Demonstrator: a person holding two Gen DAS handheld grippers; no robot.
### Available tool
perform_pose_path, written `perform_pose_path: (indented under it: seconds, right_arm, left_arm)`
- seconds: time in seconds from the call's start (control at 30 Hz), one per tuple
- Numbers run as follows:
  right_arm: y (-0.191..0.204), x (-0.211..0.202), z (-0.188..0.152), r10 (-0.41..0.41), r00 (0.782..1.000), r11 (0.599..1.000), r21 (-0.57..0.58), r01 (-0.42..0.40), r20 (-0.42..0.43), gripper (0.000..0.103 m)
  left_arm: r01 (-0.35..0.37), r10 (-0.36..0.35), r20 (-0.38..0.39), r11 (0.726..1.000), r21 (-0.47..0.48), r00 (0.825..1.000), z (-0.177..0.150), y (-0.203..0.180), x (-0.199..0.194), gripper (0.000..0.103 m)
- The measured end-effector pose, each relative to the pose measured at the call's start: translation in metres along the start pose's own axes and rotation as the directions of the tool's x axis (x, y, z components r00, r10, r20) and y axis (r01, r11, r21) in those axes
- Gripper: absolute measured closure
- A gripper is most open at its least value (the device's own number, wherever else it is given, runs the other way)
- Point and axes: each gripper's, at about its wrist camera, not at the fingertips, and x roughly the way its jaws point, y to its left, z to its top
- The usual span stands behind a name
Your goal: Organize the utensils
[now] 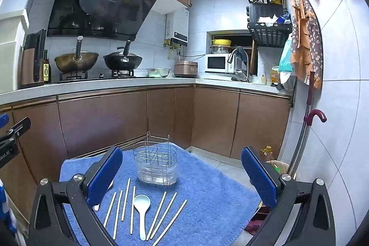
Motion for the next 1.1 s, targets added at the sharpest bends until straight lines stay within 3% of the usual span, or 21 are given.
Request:
perform_pose_path:
  seconds: [0.13,0.43,0.77,1.1]
  right_arm:
    - [0.0,0.007,0.001,-0.007,1.0,1.0,-0.011,0.007,0.003,0.0]
    - [-0.002,0.021,0.005,-0.009,1.0,1.0,-0.018,0.009,0.014,0.0]
    - [-0.009,0.046,0.005,0.02,0.999,1.0,0.002,-0.02,0.027,0.0]
    - [-0.016,0.074,-0.006,0.037,0.999,0.999,0.016,-0.037,-0.003,0.0]
  left_arm:
    - [0.025,-0.025,-0.012,1.0,0.013,1.0,0.002,-0.005,0.007,0.022]
    - [-0.008,0.008,0.028,1.0,0.011,1.0,0.009,-0.012,0.021,0.022]
    - [0.008,-0.007,0.016,0.999,-0.04,1.0,0.009,-0.016,0.046,0.022]
    - [-0.003,0.007,0.058,0.997,-0.082,0.998,0.003,-0.019,0.068,0.022]
